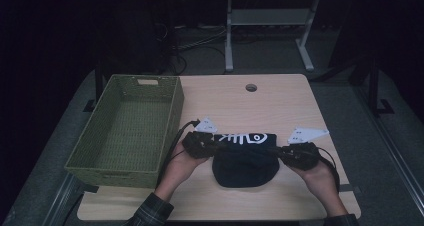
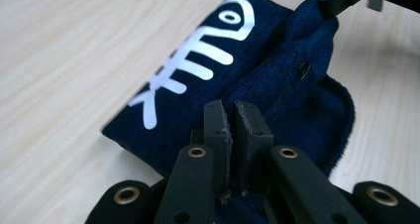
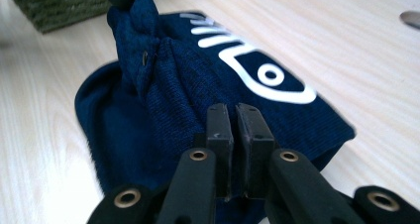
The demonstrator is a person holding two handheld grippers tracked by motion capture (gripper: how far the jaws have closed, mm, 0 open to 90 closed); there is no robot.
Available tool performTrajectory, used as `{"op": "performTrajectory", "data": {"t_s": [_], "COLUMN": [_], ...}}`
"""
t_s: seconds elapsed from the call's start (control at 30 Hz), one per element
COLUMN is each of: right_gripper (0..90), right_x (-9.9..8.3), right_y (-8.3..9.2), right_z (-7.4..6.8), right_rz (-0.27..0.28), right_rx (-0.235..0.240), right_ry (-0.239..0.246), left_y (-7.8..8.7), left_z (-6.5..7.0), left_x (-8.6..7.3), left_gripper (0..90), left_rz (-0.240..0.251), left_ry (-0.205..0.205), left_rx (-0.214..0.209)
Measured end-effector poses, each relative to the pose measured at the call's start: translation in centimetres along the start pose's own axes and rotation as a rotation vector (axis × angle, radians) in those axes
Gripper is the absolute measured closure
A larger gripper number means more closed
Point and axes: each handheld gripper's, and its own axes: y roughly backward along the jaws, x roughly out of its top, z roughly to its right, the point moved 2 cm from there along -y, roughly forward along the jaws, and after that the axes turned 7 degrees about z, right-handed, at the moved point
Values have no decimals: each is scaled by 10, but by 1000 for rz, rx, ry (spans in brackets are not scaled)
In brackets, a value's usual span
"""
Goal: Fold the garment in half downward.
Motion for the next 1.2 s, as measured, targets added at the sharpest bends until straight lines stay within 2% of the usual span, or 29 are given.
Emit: {"op": "performTrajectory", "data": {"t_s": [0.23,0.47,0.77,1.0,1.2], "right_gripper": [839,818,723,693,726], "right_x": [-20,-30,-39,-43,-34], "right_y": [3,7,12,25,36], "right_z": [-13,-23,-35,-41,-37], "right_rz": [-17,-23,-24,-4,46], "right_rx": [26,39,54,52,47], "right_ry": [-19,-24,-22,-25,-33], "left_y": [2,6,10,25,40], "left_z": [14,28,41,47,42], "left_x": [-13,-23,-36,-31,-16], "left_gripper": [832,814,688,633,667], "left_rz": [-11,-13,-9,28,81], "left_ry": [-6,-3,19,11,1], "left_rx": [-38,-56,-98,-103,-80]}}
